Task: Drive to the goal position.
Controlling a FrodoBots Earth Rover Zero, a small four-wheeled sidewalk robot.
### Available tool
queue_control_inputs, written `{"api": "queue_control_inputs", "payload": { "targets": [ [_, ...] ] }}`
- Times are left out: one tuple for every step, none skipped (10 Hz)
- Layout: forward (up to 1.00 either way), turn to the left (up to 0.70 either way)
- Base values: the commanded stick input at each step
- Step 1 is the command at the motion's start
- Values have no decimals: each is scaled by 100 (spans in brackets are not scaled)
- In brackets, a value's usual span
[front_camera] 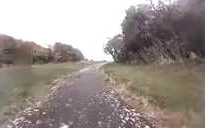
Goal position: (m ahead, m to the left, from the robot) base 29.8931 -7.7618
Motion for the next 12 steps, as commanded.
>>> {"api": "queue_control_inputs", "payload": {
  "targets": [
    [100, 0],
    [100, 0],
    [100, 0],
    [100, 22],
    [100, 34],
    [100, 40],
    [100, 40],
    [100, 40],
    [100, 40],
    [100, 40],
    [100, 1],
    [100, 0]
  ]
}}
